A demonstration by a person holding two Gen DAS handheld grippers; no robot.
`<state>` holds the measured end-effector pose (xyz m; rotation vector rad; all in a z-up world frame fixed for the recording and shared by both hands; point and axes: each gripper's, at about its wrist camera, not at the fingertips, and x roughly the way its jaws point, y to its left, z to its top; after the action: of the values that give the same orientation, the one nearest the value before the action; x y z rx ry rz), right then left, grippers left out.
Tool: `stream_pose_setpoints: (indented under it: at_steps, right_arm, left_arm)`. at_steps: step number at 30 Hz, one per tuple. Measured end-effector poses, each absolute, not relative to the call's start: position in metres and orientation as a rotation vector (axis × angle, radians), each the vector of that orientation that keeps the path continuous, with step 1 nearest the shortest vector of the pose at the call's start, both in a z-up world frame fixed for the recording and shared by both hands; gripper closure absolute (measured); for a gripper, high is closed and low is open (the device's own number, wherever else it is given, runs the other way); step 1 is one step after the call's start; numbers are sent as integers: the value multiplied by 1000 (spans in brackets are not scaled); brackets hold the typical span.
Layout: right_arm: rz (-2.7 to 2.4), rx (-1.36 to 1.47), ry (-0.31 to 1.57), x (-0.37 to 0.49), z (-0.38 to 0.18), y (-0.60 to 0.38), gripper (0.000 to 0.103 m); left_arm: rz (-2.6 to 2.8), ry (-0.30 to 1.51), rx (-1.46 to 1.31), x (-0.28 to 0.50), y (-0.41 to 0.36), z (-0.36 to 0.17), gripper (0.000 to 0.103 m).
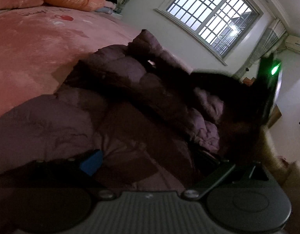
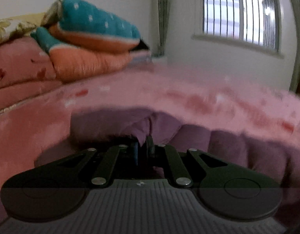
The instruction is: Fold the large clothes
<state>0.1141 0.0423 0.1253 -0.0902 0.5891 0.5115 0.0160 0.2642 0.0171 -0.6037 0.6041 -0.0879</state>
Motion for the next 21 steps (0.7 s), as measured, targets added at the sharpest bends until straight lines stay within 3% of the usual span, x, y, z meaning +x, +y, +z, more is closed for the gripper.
stream_pose_setpoints:
  at_steps: [4, 7, 9, 17, 19, 21]
  right_arm:
    - [475, -132, 618, 114, 98, 38, 90]
    - [458, -135, 618, 114, 100, 28, 75]
    - [427, -104, 604, 81, 105, 26, 46]
    - [220, -5, 564, -1, 134, -70, 40]
    - [123, -4, 551, -27, 134, -96, 32]
    - [27, 31, 534, -53, 132, -122, 17]
  left_arm:
    - [-87, 608, -594, 17, 264, 17, 3]
    - [-86, 609, -584, 17, 264, 16, 3]
    - [-85, 608, -582, 18, 264, 16, 3]
    - [-103, 592, -499, 18, 247, 20, 6]
    - [-139, 574, -453, 14, 238, 24, 9]
    - [-169, 559, -393, 9, 226, 29, 12]
